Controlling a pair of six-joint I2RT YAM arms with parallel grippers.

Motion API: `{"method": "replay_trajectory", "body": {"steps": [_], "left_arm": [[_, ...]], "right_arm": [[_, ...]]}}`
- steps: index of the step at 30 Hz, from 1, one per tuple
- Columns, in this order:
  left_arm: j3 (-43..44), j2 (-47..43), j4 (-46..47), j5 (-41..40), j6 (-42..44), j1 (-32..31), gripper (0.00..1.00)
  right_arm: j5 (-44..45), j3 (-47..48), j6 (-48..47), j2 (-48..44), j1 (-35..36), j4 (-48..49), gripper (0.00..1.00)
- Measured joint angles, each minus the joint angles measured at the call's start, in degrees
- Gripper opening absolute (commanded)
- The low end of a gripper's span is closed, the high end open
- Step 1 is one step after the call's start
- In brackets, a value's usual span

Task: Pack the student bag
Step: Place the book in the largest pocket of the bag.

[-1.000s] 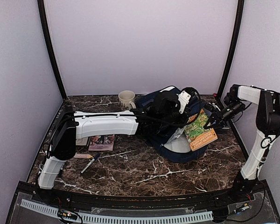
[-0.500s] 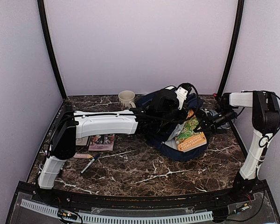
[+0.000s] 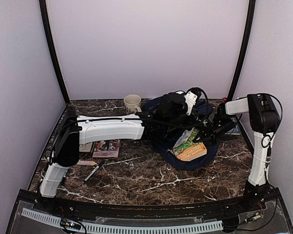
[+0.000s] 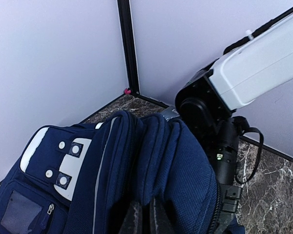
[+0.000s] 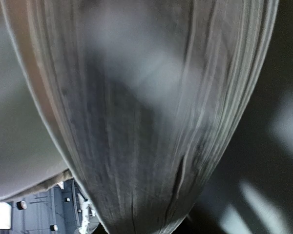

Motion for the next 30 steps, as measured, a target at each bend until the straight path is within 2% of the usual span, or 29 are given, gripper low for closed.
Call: {"method": "replay_trajectory", "body": {"steps": [9,13,17,20,24,30], "left_arm": [[1.18,0.00,-3.32,4.44,0.22,0.17,0.00],[2.16,-0.02,-4.94,5.66,0.70,0.04,0.00],[2.80,-0.02,-6.93,6.43,1.49,-0.15,0.00],[3.15,-0.02,-8.76,6.47,2.51,-0.81,0.00],[3.30,-0.02,-10.56,6.97,3.28,-1.57,0.00],[4.09,-0.02,-13.27,7.98,3.93,-2.12,0.00]], "right_arm": [[-4.74,7.37,-3.63,7.65,0.13,-2.25,0.00],[-5.95,8.28,0.55,8.74,0.11,0.68,0.00],[-5.95,2.54,17.75,6.75,0.00,17.70,0.00],[-4.81,-3.41,31.98,3.15,0.09,34.49,0.00],[-3.21,-3.72,48.13,2.10,0.11,52.70,0.00],[-2.73,-0.24,54.80,5.70,0.07,60.83,0.00]]}}
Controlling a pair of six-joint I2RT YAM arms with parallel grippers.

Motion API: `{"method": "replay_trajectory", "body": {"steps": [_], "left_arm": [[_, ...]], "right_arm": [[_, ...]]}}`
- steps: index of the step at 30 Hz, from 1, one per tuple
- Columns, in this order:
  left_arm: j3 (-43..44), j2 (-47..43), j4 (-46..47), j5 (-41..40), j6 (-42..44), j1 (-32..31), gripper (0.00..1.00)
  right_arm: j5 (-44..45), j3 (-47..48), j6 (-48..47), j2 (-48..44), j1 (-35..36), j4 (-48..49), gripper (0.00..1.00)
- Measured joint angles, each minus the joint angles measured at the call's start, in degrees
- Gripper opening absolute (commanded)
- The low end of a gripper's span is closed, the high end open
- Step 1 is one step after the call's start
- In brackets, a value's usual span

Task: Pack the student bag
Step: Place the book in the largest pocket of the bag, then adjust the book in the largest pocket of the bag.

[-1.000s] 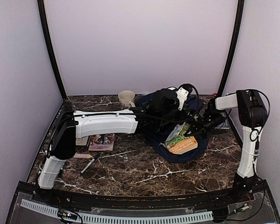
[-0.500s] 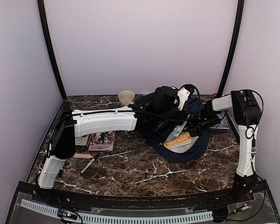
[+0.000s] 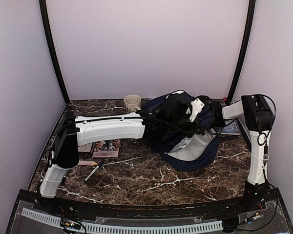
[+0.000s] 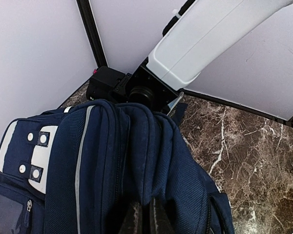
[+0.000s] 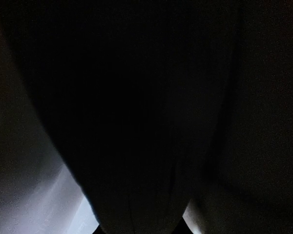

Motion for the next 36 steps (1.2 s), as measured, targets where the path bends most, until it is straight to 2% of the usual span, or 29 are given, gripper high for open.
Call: {"method": "replay_trajectory", "body": {"steps": [5,6,7,11,14,24,26,30,36], "left_arm": [[0.02,0.00,-1.11,0.04,0.83,-0.09,0.00],[0.00,0.00,-1.18,0.02,1.01,-0.11,0.00],[0.00,-0.07,-1.20,-0.02,1.07,-0.13,0.00],[-0.46,-0.61,-1.16,-0.90,1.57,-0.31,0.00],[-1.51,-1.95,-1.07,-2.58,2.03,-0.61,0.00],[-6.47,-7.23,0.70,-8.11,2.56,-0.61,0.00],[-6.86,-7.52,0.79,-8.52,1.95,-0.26,0.00],[-9.42,-8.63,2.47,-8.07,-0.85,0.48,0.00],[-13.40,-11.52,4.46,-7.02,-5.20,1.88,0.00]], "right_arm": [[-0.76,-0.13,1.86,1.18,0.00,3.32,0.00],[-0.68,-0.39,2.08,0.90,0.00,3.37,0.44],[-0.48,-0.72,2.23,0.48,0.00,3.04,0.52],[3.85,-2.51,-2.23,-3.13,0.00,-2.40,0.64],[8.87,-3.48,-8.57,-7.30,0.07,-9.25,0.69],[17.75,-10.08,-24.72,-18.40,0.33,-23.63,0.72],[19.06,-12.68,-26.25,-21.68,0.35,-23.89,0.69],[21.46,-20.90,-29.53,-31.58,1.40,-23.76,0.57],[25.81,-22.08,-36.02,-36.37,5.70,-27.04,0.45]]}}
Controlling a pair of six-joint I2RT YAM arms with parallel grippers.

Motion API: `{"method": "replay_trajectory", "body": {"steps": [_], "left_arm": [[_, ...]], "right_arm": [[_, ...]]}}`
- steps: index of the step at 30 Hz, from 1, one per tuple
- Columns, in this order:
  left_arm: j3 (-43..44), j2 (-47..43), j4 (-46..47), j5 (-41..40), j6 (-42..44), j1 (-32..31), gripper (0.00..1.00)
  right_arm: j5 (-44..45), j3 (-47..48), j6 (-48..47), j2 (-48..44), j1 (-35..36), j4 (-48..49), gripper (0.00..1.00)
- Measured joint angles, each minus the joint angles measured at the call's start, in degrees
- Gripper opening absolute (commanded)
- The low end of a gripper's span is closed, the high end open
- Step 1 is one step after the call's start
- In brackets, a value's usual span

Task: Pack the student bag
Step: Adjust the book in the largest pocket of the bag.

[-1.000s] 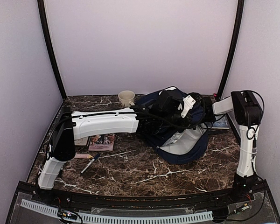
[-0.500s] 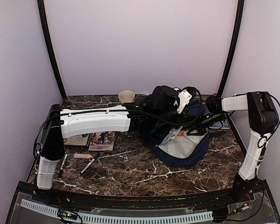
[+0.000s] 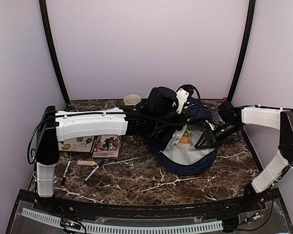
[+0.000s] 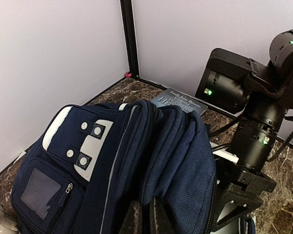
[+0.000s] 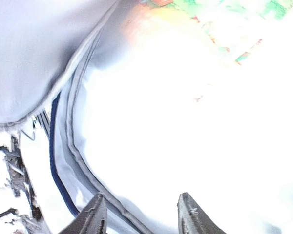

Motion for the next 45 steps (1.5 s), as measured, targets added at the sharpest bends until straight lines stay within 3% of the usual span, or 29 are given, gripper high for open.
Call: {"method": "replay_trajectory", "body": {"steps": [10,15,20,25,41,45], "left_arm": [[-1.75,-0.92,1.03,2.62,-4.98,1.16,0.00],[-2.84,-1.53,1.27,4.07,-6.88,1.55,0.00],[-2.93,-1.79,1.25,5.20,-7.76,1.99,0.00],[-2.95,-1.79,1.18,5.70,-8.31,2.21,0.00],[-2.82,-1.81,-1.03,10.08,-10.34,3.39,0.00],[-2.75,-1.90,-1.07,10.91,-10.73,3.48,0.00]], "right_arm": [[10.32,-3.13,-10.36,-10.16,9.42,1.62,0.42],[20.76,-6.29,-18.51,-16.15,16.39,5.70,0.37],[32.59,-6.58,-25.29,-15.41,19.78,12.22,0.43],[40.26,-6.75,-32.39,-12.81,21.73,18.86,0.43],[42.77,-9.22,-44.68,-2.27,23.02,31.63,0.50],[42.82,-9.22,-46.10,-0.83,23.19,34.56,0.45]]}}
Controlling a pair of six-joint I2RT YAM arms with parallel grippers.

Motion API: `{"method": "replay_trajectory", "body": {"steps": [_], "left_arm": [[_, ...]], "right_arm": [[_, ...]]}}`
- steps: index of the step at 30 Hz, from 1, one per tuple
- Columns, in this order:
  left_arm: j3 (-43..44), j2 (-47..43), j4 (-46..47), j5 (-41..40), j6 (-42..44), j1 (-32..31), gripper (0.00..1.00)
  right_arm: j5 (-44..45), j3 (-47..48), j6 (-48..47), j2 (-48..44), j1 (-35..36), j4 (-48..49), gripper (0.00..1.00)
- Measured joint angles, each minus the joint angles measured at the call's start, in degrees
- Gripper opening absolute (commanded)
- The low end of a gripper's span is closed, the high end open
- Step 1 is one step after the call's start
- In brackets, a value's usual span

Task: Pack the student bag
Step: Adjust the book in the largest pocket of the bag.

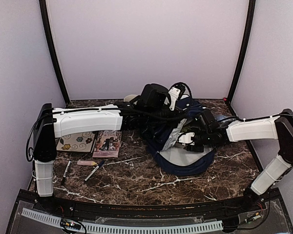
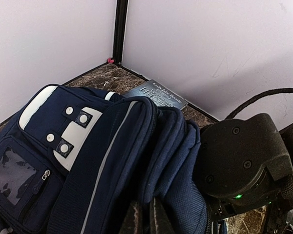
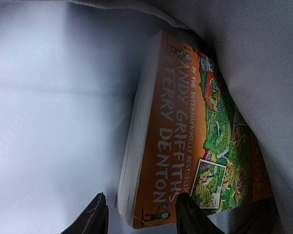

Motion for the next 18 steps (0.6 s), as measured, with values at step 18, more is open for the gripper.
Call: {"method": "replay_trajectory", "body": {"steps": [18], "left_arm": [[1.33,0.00,-1.53,3.28,-0.24,0.26,0.00]], "right_arm": [[8.92,-2.67,-6.27,4.11,-5.70,12.68,0.27]]}}
